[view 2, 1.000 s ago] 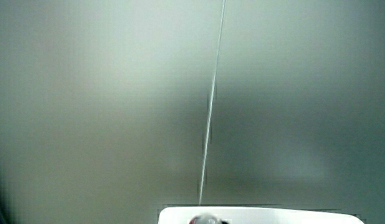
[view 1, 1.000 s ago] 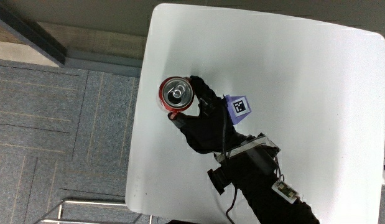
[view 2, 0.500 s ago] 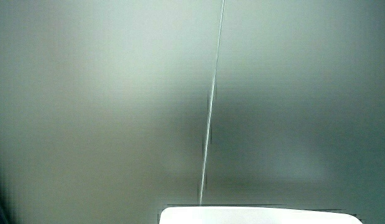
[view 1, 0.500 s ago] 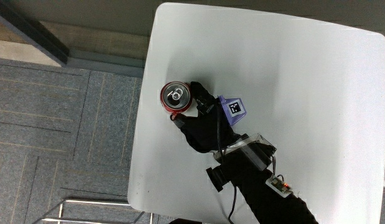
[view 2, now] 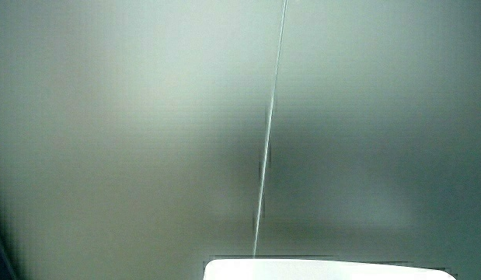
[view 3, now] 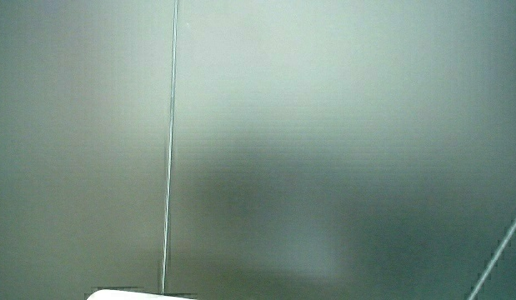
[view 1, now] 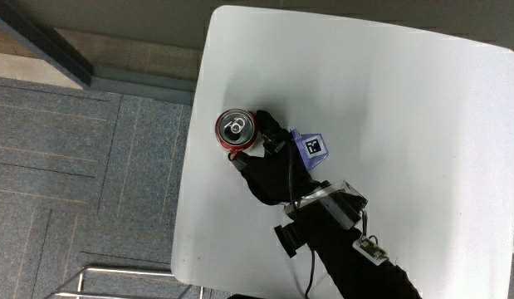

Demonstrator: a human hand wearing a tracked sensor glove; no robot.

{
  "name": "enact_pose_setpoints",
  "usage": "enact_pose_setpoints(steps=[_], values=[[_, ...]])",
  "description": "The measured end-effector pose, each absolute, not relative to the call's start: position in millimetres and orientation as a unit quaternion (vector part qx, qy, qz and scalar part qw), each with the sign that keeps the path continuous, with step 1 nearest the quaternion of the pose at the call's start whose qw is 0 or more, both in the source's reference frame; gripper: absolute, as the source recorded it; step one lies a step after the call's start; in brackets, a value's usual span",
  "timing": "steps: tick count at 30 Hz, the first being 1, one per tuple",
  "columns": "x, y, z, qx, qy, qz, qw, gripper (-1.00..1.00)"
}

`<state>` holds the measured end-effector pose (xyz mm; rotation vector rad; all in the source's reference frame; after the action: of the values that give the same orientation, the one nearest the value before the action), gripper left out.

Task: Place coca cola

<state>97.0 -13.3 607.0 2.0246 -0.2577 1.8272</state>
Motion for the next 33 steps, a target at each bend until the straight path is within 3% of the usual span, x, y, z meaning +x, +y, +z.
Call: enact_pose_setpoints(steps=[26,27,28,29,33], values=[[100.4,-7.7,609.2,0.728,-0.077,0.648,0.208,-0.88],[101.2,-7.1,612.1,0.734,-0.073,0.641,0.213,-0.91],[106.4,-10.9,627.7,0.8,-0.135,0.567,0.144,-0.94],[102.0,-6.7,614.1,0.741,-0.073,0.633,0.213,-0.97],[102.8,-5.8,610.9,0.747,-0.062,0.628,0.21,-1.0]])
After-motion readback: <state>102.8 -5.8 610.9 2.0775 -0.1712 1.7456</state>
